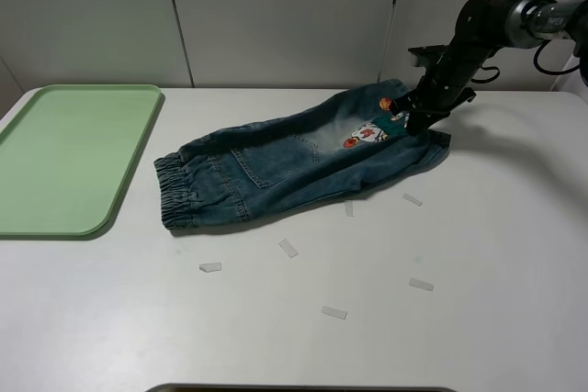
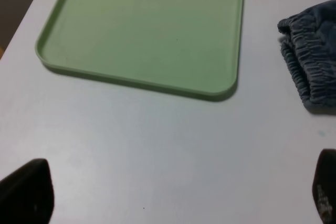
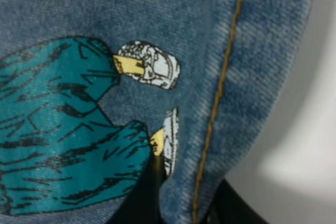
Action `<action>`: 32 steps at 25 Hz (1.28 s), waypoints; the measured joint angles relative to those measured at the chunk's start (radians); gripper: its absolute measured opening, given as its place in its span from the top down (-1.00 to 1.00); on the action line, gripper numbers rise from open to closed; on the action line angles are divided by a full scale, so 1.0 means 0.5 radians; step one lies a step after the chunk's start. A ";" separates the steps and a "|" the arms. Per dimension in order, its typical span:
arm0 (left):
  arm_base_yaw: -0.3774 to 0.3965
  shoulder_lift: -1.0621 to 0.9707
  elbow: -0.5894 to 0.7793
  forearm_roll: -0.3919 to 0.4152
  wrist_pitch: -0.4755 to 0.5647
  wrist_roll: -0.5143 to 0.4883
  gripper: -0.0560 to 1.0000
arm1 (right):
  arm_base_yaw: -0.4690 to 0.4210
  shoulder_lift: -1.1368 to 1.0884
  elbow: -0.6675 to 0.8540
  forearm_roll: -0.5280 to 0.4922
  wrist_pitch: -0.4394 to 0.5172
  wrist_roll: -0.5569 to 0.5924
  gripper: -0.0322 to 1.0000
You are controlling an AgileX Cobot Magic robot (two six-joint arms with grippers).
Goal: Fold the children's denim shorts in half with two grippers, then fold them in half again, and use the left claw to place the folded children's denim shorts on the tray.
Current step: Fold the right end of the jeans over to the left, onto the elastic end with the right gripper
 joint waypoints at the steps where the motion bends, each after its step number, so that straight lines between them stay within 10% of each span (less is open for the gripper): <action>1: 0.000 0.000 0.000 0.000 0.000 0.000 -0.96 | 0.000 0.000 -0.002 0.000 0.005 0.000 0.82; 13: 0.000 0.000 0.000 0.000 0.000 0.000 -0.96 | 0.000 -0.102 0.023 -0.092 0.052 0.078 0.82; 32: 0.000 0.000 0.000 0.000 -0.002 0.000 -0.96 | 0.000 -0.541 0.082 -0.869 0.492 0.495 0.82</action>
